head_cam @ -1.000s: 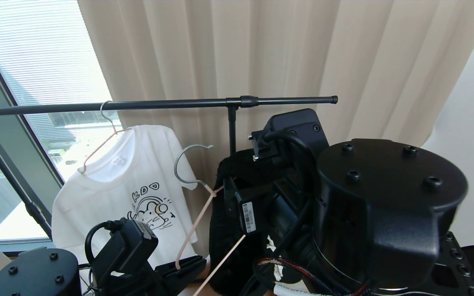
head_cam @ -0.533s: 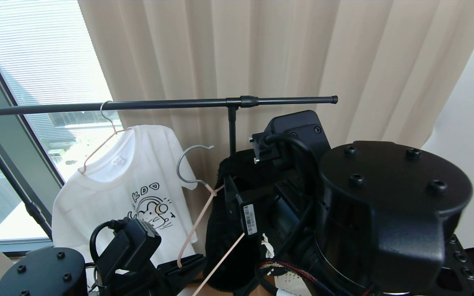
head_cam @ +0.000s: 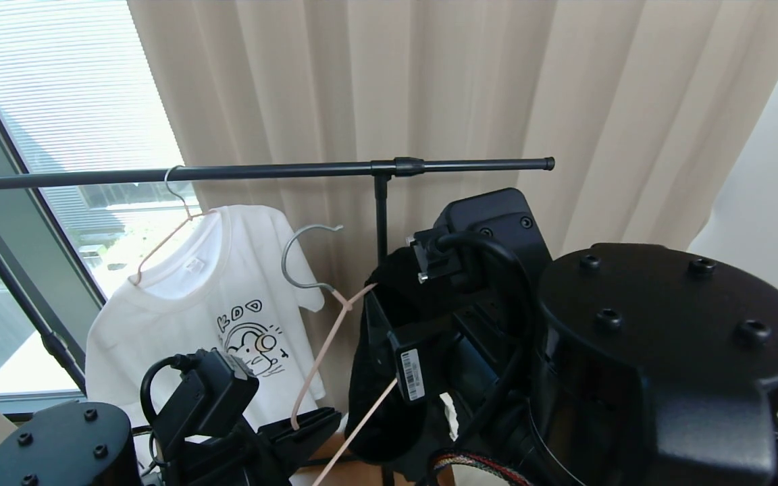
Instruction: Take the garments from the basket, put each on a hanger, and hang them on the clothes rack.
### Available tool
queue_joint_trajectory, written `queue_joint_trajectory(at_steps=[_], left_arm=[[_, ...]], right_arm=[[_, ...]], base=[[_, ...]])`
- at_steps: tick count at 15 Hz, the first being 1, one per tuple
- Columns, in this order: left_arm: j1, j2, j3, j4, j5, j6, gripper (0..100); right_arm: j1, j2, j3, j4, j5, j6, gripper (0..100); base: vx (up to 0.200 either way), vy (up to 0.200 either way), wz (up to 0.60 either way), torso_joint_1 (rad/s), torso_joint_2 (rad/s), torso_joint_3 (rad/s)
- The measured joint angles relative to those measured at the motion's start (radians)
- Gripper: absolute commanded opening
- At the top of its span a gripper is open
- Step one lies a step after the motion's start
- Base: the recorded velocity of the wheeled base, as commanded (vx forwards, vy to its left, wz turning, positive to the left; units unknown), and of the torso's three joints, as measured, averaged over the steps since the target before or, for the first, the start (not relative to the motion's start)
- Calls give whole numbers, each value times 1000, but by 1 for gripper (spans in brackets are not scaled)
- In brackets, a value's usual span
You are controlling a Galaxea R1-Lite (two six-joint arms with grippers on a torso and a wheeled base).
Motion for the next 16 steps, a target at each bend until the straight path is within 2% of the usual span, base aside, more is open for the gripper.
queue_joint_trajectory(at_steps=[4,10,13,15,16], left_arm=[[0,-1,5,0,0,0,0],[17,-3,37,-23,-14,1,0],[23,-3,56,-45,-24,6,0],[39,-3,64,-44,-37,9,0],[49,-3,67,-44,-57,10,0]], right_arm=[[0,-20,17,3,25,-11,100],[-49,-106,113,-1,218,-45,100],[-95,-188,185,1,383,-98,100],[-143,-243,246,4,561,-171,100],[-173,-269,275,10,624,-202,100]], base=[[0,0,0,0,0,0],[0,0,0,0,0,0],[0,0,0,0,0,0],[0,0,0,0,0,0],[0,0,0,0,0,0]])
